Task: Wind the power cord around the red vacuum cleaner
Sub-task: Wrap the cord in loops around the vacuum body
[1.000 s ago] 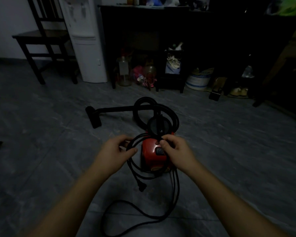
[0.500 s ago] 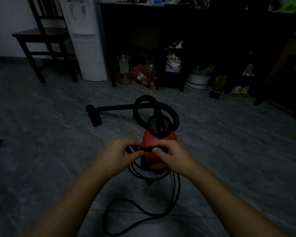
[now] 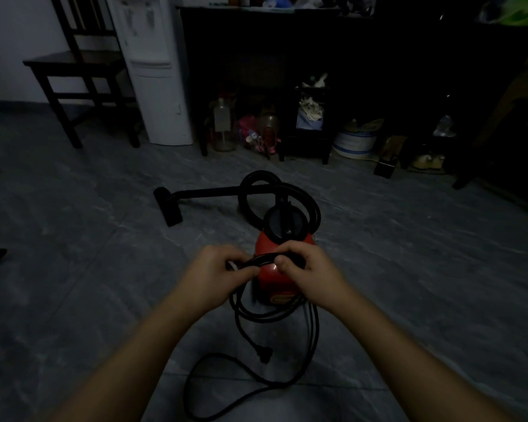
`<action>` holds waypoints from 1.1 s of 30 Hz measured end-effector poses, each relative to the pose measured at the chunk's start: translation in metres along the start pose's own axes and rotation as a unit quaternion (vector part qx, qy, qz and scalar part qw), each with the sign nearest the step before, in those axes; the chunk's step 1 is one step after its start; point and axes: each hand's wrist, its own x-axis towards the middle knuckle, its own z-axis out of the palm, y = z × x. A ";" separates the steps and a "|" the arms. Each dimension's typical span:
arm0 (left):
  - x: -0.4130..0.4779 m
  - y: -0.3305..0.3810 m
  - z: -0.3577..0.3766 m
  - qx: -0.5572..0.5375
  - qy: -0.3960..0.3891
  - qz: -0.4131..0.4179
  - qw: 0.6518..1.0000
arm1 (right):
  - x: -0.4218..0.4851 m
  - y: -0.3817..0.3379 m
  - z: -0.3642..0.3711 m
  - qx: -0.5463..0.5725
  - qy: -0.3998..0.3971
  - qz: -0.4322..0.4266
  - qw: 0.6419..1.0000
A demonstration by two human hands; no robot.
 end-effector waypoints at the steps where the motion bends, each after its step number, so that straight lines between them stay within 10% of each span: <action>1: 0.001 -0.001 0.000 -0.016 0.007 -0.007 1.000 | 0.000 0.001 -0.001 0.007 0.003 -0.002 1.000; 10: 0.005 -0.006 -0.007 -0.110 0.084 -0.035 0.990 | 0.004 0.010 -0.008 0.055 0.057 0.013 0.997; 19: -0.001 -0.011 -0.005 0.100 -0.016 0.016 0.995 | -0.002 0.002 -0.004 -0.040 -0.023 0.018 0.999; 33: -0.012 0.003 -0.002 0.236 0.041 0.155 0.958 | -0.002 -0.007 0.001 0.014 -0.041 0.045 0.998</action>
